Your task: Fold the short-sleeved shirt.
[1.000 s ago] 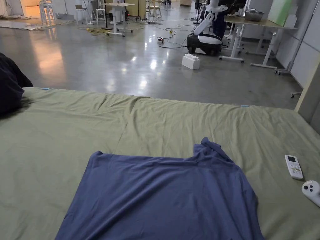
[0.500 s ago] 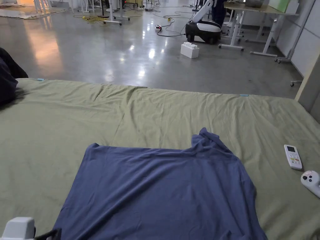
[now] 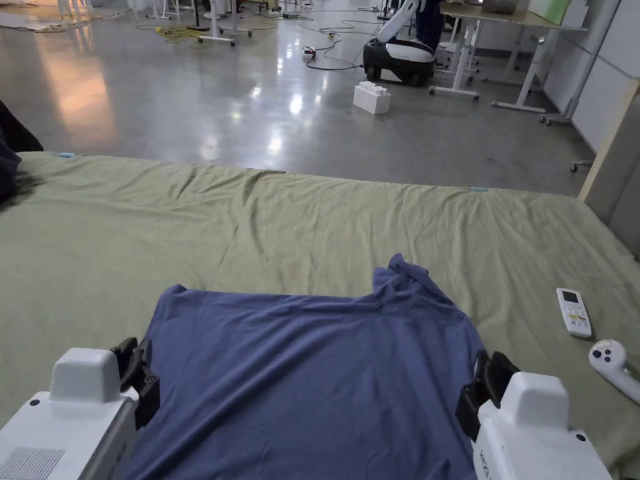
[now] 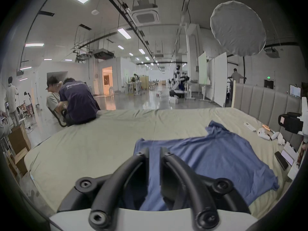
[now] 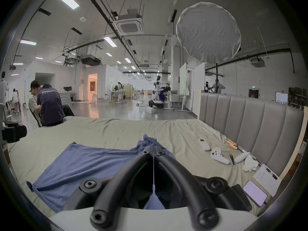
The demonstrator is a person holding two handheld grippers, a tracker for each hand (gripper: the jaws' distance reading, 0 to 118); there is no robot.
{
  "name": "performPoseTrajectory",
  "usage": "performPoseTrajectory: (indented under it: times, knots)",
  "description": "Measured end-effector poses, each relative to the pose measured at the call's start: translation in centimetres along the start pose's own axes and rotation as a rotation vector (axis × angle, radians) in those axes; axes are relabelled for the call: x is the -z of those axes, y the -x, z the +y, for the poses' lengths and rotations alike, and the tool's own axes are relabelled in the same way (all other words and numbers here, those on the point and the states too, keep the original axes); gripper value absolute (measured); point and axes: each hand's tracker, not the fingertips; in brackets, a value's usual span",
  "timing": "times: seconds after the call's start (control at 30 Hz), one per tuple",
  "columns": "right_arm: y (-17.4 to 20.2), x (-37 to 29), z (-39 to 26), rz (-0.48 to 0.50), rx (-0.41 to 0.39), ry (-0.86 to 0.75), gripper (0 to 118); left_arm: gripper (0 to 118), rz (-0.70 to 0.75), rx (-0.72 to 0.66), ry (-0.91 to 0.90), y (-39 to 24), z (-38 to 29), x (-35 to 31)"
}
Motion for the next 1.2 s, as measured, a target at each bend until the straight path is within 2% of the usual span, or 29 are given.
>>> performPoseTrajectory:
  times: [0.13, 0.23, 0.3, 0.57, 0.67, 0.73, 0.8, 0.93, 1.2]
  knots:
    - [1.1, -0.4, 0.5, -0.006, -0.061, -0.069, 1, 3, 0.006, -0.014, -0.008, -0.2, 0.9, -0.4]
    - [1.2, -0.3, 0.4, 0.003, -0.028, -0.061, 1, 3, -0.003, -0.061, 0.023, 0.6, 1.0, -0.5]
    - [1.5, -0.2, 0.4, 0.000, -0.054, -0.056, 1, 3, -0.007, -0.068, 0.041, 1.3, 0.9, -0.4]
    - [1.5, 0.4, -0.6, 0.011, -0.053, 0.006, 1, 3, -0.055, -0.087, 0.362, 6.5, -2.4, 0.6]
    - [1.6, 0.5, -1.3, 0.021, -0.063, 0.025, 1, 4, -0.030, -0.097, 0.474, 8.6, -4.7, 1.2]
    - [1.7, 0.6, -1.8, 0.025, -0.070, 0.044, 1, 24, -0.028, -0.134, 0.560, 9.8, -6.1, 2.2]
    - [1.7, 0.7, -2.2, 0.031, -0.071, 0.062, 1, 56, -0.038, -0.175, 0.623, 10.6, -7.4, 2.9]
    - [1.8, 0.8, -2.9, 0.040, -0.078, 0.092, 1, 66, 0.012, -0.225, 0.758, 11.3, -9.4, 4.3]
    - [1.6, 0.8, -3.9, 0.044, -0.087, 0.142, 1, 66, 0.067, -0.218, 0.828, 10.6, -11.6, 4.3]
